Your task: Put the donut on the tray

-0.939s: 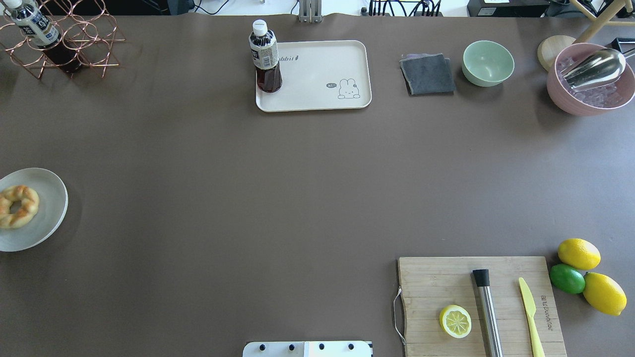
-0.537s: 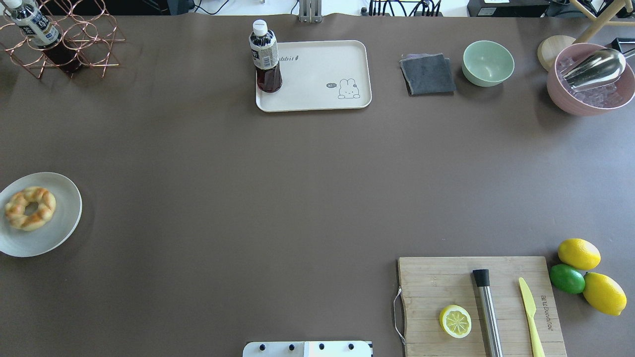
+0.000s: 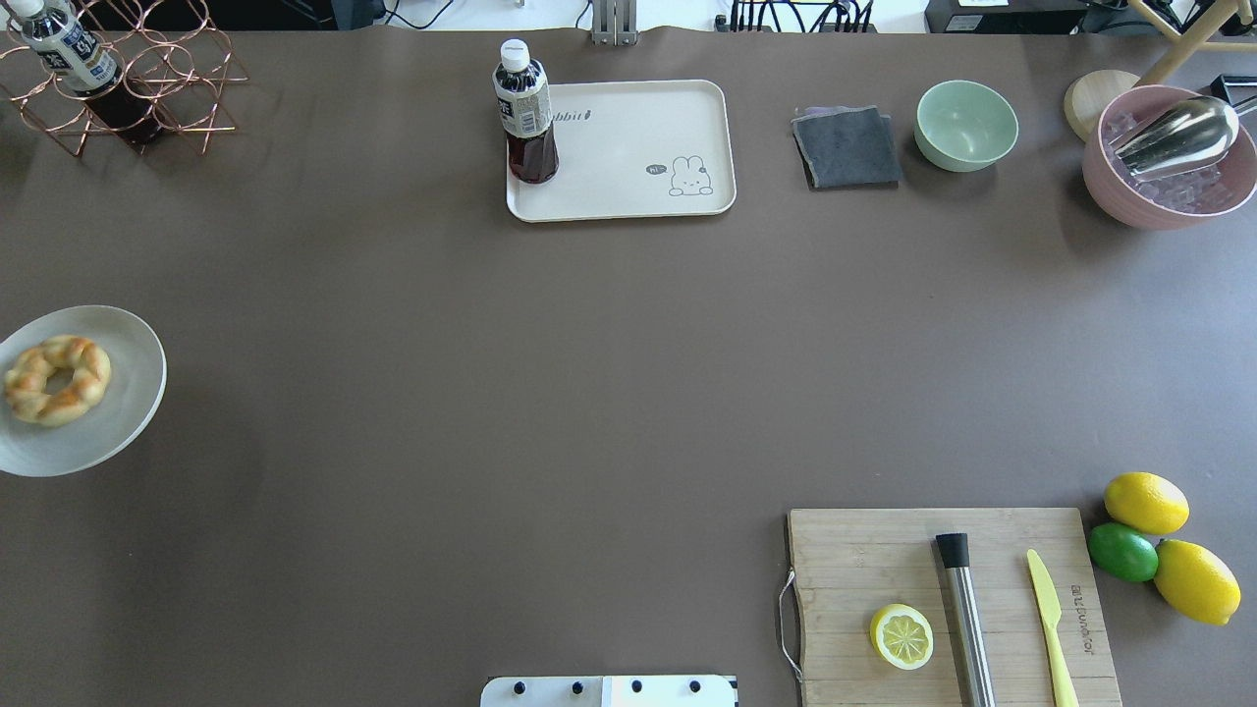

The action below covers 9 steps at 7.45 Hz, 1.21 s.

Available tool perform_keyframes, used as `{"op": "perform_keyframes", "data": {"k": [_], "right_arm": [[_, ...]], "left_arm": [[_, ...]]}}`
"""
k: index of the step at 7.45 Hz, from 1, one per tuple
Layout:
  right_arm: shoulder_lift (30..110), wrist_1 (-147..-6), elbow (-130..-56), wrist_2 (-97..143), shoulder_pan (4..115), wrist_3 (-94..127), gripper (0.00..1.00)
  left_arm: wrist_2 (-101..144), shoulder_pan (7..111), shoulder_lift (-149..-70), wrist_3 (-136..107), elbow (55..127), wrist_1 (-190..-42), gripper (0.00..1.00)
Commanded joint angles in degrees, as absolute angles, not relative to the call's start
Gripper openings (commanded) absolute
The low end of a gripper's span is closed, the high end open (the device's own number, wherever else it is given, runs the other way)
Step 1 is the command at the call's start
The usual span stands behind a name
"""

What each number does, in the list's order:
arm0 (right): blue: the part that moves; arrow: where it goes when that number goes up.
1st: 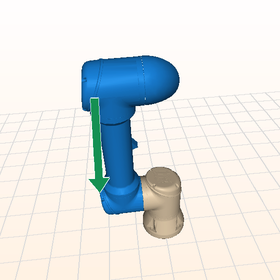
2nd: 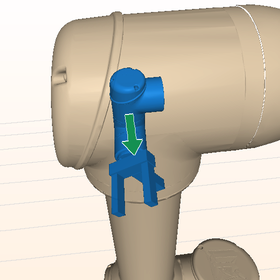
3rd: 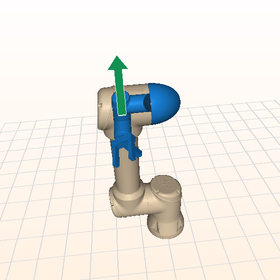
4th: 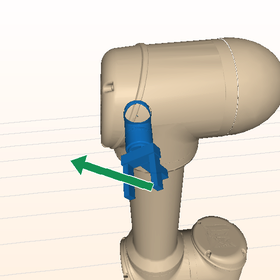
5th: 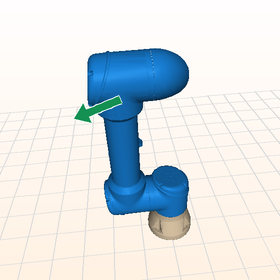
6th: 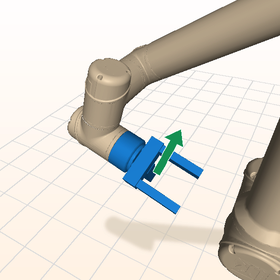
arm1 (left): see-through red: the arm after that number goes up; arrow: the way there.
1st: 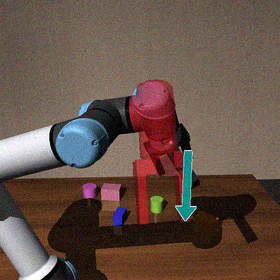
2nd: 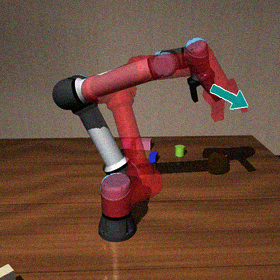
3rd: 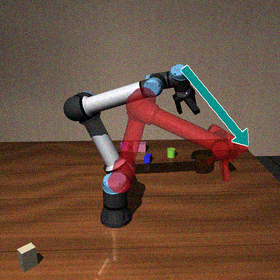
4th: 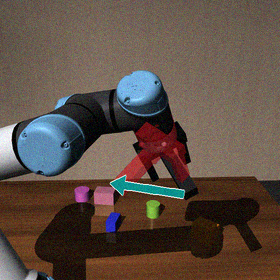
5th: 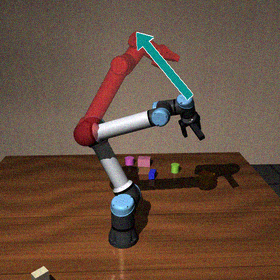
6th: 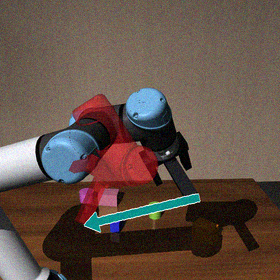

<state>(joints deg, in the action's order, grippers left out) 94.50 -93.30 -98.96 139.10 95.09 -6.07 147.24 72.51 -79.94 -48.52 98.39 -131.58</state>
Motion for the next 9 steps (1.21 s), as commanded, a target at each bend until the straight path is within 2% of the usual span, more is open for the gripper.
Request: {"op": "perform_keyframes", "data": {"k": [1,3,5,7,9], "right_arm": [[94.31,-90.7,-98.79,138.34,94.75,-5.71,1.0],[92.82,-90.7,-98.88,138.86,93.43,-4.84,1.0],[91.06,-90.62,-99.23,139.04,92.12,-0.9,1.0],[87.04,-90.62,-99.84,141.15,89.92,3.65,1.0],[84.39,-90.62,-105.0,142.02,85.54,12.96,1.0]], "left_arm": [[147.04,73.04,-83.64,-49.13,113.87,-111.43,0.0],[142.67,68.42,-94.08,-59.09,116.71,-103.38,0.0],[137.75,59.19,-104.53,-74.11,117.42,-99.78,0.0],[127.59,49.18,-116.66,-84.42,117.51,-90.14,0.0],[122.18,43.87,-119.44,-88.49,117.51,-88.86,0.0]]}}
